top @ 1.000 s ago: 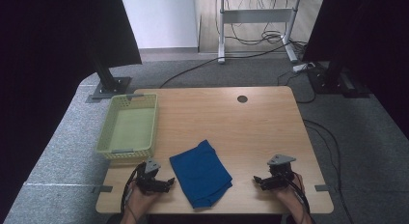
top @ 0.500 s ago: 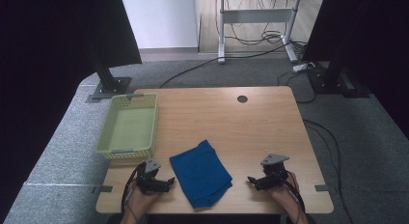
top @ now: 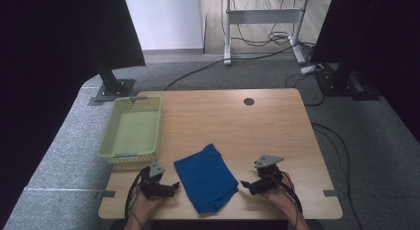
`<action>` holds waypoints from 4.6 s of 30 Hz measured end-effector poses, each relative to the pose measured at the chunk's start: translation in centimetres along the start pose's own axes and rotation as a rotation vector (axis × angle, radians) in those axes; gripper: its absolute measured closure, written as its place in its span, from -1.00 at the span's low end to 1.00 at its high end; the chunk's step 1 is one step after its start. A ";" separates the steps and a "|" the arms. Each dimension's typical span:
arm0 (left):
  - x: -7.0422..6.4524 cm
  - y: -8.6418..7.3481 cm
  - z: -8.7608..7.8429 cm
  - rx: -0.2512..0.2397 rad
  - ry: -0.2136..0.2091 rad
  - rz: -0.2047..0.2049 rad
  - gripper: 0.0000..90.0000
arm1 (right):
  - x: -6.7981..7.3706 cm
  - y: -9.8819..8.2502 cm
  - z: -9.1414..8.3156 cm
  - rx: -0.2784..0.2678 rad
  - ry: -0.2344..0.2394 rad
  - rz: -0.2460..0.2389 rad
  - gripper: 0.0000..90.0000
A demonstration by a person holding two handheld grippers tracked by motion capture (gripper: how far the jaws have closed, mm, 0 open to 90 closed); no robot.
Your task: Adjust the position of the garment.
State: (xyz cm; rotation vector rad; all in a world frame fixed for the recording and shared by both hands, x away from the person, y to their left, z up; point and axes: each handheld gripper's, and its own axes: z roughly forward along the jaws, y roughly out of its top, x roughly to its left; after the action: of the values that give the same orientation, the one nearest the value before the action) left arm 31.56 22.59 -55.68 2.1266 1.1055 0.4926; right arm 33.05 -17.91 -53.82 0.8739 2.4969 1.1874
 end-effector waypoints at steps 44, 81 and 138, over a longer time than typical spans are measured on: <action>0.0 0.0 0.0 0.000 0.002 -0.002 -0.96 | 6.1 2.3 6.1 0.076 0.124 -0.185 -0.81; 0.0 0.0 0.0 0.000 0.001 -0.001 -0.96 | 5.0 0.3 2.3 0.085 0.084 -0.047 -0.67; 0.0 0.0 0.0 0.001 0.001 0.000 -0.96 | -2.2 3.5 6.8 0.059 -0.023 -0.047 -0.59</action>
State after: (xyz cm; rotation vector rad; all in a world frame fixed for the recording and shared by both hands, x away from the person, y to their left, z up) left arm 31.57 22.57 -55.68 2.1272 1.1068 0.4928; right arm 39.27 -13.30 -55.52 0.8330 2.5310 1.0883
